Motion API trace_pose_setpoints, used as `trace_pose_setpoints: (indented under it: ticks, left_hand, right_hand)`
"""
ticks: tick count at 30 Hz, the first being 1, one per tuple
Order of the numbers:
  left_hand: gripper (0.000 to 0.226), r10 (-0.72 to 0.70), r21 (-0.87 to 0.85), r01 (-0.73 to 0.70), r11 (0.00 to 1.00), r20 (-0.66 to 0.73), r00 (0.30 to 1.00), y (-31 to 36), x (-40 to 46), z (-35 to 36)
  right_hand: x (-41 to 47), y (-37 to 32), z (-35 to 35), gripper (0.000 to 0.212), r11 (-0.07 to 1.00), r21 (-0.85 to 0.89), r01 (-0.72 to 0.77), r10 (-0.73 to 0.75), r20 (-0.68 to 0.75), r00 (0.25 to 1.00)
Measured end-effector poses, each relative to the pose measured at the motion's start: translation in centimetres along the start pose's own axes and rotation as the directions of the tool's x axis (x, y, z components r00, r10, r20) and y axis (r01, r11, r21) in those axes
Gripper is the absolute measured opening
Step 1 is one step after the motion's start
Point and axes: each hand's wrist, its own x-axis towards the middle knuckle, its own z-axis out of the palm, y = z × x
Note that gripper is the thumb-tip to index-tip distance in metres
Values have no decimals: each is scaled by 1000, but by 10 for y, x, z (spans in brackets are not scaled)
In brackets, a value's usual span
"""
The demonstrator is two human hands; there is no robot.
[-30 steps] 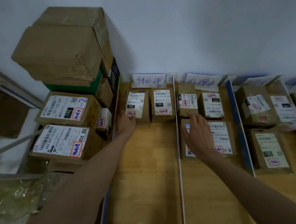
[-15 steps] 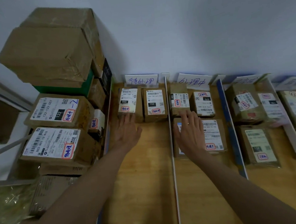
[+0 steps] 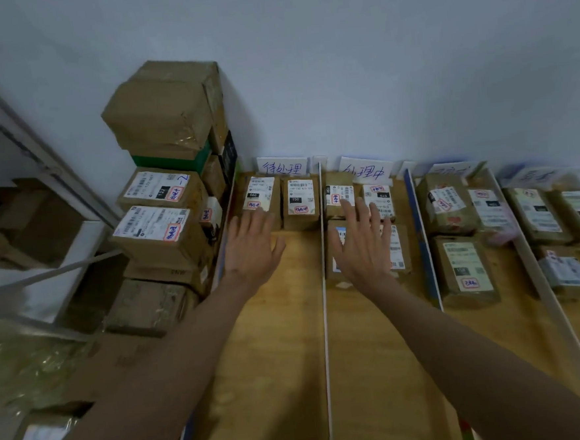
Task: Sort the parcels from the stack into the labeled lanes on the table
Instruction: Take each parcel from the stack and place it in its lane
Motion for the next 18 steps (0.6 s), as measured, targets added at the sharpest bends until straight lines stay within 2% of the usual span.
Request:
trace_pose_setpoints:
  ticks: [8, 18]
  left_hand:
    - [59, -110, 33, 113, 993, -82, 990, -9, -55, -66]
    - [56, -310, 69, 319, 945, -115, 944, -93, -105, -104]
  right_hand:
    - [-35, -18, -40, 62, 995, 19, 97, -96, -55, 994]
    - [-49, -89, -42, 55, 971, 105, 215, -207, -88, 974]
